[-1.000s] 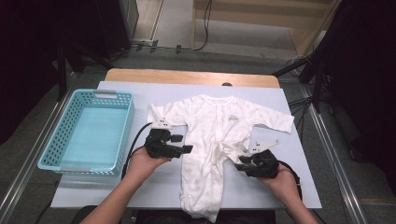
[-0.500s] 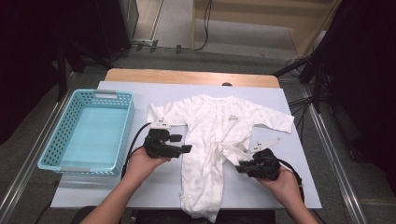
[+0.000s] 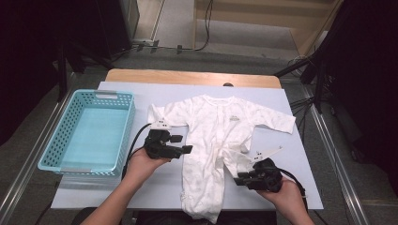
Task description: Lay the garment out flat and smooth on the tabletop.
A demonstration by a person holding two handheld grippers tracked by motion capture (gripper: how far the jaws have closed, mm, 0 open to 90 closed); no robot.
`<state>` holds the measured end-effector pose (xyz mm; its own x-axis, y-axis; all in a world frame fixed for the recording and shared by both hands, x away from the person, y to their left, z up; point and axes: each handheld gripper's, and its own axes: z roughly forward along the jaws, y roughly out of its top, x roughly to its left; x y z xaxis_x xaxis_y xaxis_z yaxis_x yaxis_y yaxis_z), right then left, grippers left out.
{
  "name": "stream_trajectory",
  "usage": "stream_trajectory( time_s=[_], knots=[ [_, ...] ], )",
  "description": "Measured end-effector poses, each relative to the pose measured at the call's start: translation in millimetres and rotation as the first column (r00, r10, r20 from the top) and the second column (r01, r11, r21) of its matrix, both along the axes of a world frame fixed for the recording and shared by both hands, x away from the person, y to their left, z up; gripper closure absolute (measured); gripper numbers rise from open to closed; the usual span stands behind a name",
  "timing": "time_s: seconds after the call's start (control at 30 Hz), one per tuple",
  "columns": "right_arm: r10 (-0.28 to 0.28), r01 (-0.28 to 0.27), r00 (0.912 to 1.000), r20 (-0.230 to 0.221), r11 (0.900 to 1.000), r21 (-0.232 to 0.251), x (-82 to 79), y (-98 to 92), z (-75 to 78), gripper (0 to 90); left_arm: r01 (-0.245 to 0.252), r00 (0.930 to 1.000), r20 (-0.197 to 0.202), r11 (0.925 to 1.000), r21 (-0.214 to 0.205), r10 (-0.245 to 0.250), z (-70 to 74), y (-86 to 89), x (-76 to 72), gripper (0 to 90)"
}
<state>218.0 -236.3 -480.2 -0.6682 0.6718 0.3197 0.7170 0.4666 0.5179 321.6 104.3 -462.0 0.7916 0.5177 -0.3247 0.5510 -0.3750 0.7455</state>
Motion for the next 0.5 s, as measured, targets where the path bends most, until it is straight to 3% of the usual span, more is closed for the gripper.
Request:
stream_trajectory(
  time_s=[0.27, 0.37, 0.5],
  knots=[
    [0.045, -0.044, 0.999, -0.009, 0.9986, 0.03, -9.1, 13.9, -0.6, 64.8, 0.003, 1.0, 0.001, 1.0, 0.003, -0.003, 0.0, -0.5, -0.5, 34.1],
    [0.086, -0.087, 0.9959, 0.029, 0.9953, 0.043, -8.8, 19.0, -1.0, 57.3, 0.003, 1.0, 0.002, 1.0, 0.004, -0.003, 0.0, -0.3, -0.4, 34.1],
    [0.112, -0.118, 0.9846, 0.135, 0.9923, 0.039, -10.8, 17.0, 4.6, 49.4, 0.004, 1.0, 0.0, 1.0, 0.005, -0.004, -0.3, -0.1, 0.0, 34.2]
  ],
)
